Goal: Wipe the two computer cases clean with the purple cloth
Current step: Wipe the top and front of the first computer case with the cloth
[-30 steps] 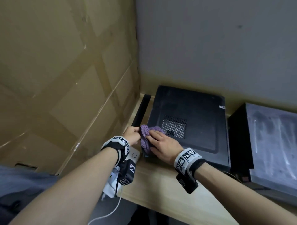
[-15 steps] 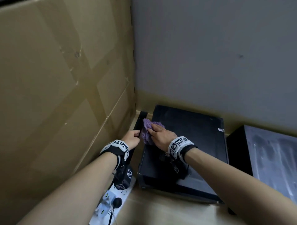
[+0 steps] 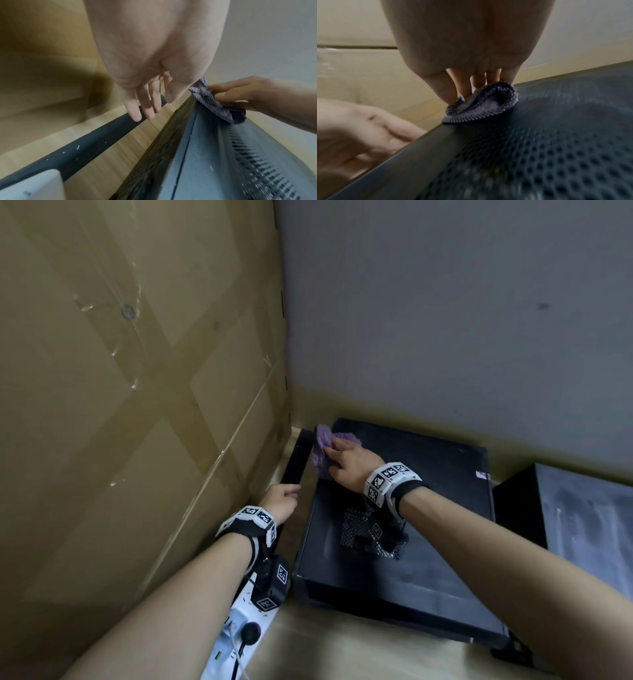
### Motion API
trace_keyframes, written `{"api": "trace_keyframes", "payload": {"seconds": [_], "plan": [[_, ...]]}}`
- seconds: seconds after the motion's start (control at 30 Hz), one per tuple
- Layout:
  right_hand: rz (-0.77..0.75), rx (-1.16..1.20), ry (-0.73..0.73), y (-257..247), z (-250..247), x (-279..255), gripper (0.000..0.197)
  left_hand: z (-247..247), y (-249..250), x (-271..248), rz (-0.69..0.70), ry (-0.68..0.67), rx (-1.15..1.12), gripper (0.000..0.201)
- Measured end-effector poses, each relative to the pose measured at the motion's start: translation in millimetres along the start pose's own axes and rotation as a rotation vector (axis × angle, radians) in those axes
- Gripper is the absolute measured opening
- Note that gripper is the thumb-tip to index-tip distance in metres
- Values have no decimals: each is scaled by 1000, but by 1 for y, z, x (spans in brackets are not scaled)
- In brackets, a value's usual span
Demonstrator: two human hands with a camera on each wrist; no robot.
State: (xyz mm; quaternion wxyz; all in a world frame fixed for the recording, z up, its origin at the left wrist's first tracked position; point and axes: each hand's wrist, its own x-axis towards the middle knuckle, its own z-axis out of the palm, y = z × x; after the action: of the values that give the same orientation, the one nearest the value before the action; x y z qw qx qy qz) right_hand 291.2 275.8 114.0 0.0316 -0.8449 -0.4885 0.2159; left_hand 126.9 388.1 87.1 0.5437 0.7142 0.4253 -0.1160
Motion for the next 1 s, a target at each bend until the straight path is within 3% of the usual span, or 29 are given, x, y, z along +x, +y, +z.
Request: {"api": "trace_keyframes", "payload": {"seconds": [0.2, 0.33, 0.43, 0.63, 0.83, 1.0], "plan": [[-168, 31, -2, -36, 38, -86, 56, 5, 4, -23, 90, 70, 72, 42], [-169, 38, -8, -48, 57, -130, 58, 10, 9, -36, 136, 102, 208, 52], [-116, 36, 11, -41, 66, -154, 56, 21, 12, -40, 244, 120, 409, 60], [113, 73, 97, 10, 71, -201, 49, 58, 30, -50, 484, 10, 762, 61], [404, 176, 227, 66, 84, -272, 41, 107, 49, -56, 634, -146, 1004, 61], [454, 193, 277, 68, 98, -309, 34, 141, 66, -60, 653, -218, 1198, 85]]}}
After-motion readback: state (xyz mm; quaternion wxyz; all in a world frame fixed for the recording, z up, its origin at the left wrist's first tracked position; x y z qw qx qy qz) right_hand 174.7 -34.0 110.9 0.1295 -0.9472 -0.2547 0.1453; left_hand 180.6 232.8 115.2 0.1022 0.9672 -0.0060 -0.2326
